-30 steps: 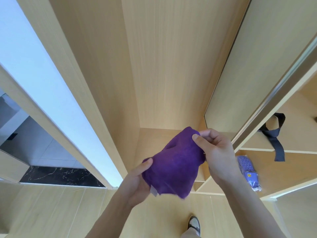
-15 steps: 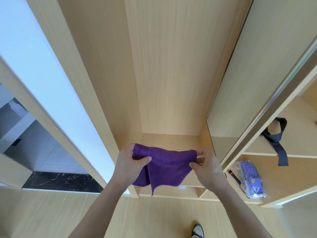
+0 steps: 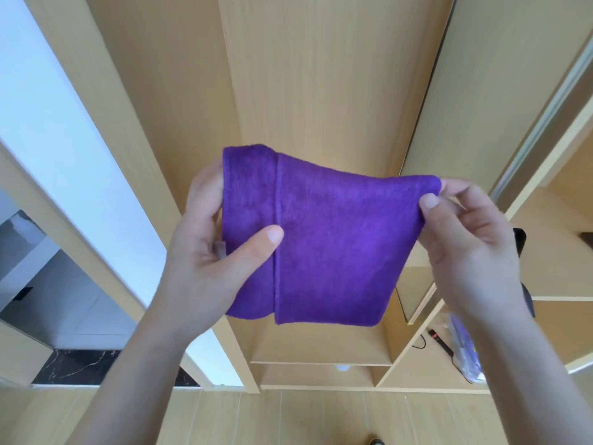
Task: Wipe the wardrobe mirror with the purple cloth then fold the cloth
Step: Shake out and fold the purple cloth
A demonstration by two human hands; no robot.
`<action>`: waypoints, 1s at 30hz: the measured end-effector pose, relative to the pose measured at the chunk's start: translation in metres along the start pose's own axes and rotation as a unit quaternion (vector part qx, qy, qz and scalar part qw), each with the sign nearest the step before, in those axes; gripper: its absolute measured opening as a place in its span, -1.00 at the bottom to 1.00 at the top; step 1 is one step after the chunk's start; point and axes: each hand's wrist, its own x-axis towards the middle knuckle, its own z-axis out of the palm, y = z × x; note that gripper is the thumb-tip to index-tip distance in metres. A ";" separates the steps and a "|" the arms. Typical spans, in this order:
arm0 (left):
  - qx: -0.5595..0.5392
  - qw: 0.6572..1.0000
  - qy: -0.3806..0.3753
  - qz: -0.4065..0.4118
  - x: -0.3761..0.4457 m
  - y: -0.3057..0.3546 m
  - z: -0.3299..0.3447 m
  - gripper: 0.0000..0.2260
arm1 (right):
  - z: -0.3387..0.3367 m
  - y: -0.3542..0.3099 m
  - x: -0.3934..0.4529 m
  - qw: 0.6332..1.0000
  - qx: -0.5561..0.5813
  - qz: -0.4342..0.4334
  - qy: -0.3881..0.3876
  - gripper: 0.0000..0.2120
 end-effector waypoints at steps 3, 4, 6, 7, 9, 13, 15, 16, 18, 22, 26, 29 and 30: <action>-0.166 0.977 -0.060 -0.117 0.001 -0.011 0.010 -0.55 | -0.002 0.008 0.003 0.997 0.032 0.047 -0.045 -0.55; -0.219 0.957 -0.061 -0.178 -0.002 -0.025 0.017 -0.56 | -0.002 0.020 -0.001 0.992 0.033 0.096 -0.072 -0.44; -0.287 0.910 -0.053 -0.295 -0.013 -0.062 0.031 -0.60 | -0.004 0.056 -0.016 0.970 0.046 0.216 -0.102 -0.39; -0.304 0.886 -0.049 -0.346 -0.020 -0.084 0.037 -0.57 | -0.007 0.078 -0.025 0.955 0.063 0.273 -0.095 -0.41; -0.312 0.846 -0.039 -0.431 -0.037 -0.126 0.048 -0.41 | -0.016 0.124 -0.045 0.932 0.044 0.355 -0.065 -0.48; -0.255 0.787 -0.041 -0.560 -0.090 -0.197 0.067 -0.28 | -0.036 0.195 -0.087 0.873 -0.070 0.483 -0.024 -0.47; -0.236 0.748 -0.030 -0.619 -0.120 -0.225 0.073 -0.29 | -0.042 0.221 -0.106 0.842 -0.086 0.533 -0.017 -0.41; -0.233 0.728 -0.025 -0.644 -0.133 -0.237 0.075 -0.30 | -0.045 0.232 -0.114 0.828 -0.087 0.554 -0.019 -0.37; -0.224 0.697 -0.027 -0.681 -0.149 -0.257 0.078 -0.28 | -0.051 0.253 -0.124 0.805 -0.090 0.586 -0.017 -0.34; -0.201 0.656 -0.069 -0.724 -0.153 -0.279 0.079 -0.16 | -0.064 0.288 -0.132 0.771 -0.100 0.629 -0.032 -0.46; -0.171 0.634 -0.091 -0.748 -0.140 -0.310 0.086 -0.08 | -0.068 0.316 -0.120 0.746 -0.144 0.647 -0.063 -0.47; -0.161 0.634 -0.091 -0.751 -0.128 -0.333 0.101 -0.11 | -0.071 0.328 -0.099 0.737 -0.186 0.642 -0.099 -0.45; -0.160 0.634 -0.082 -0.752 -0.123 -0.340 0.108 -0.14 | -0.076 0.332 -0.090 0.735 -0.200 0.638 -0.111 -0.45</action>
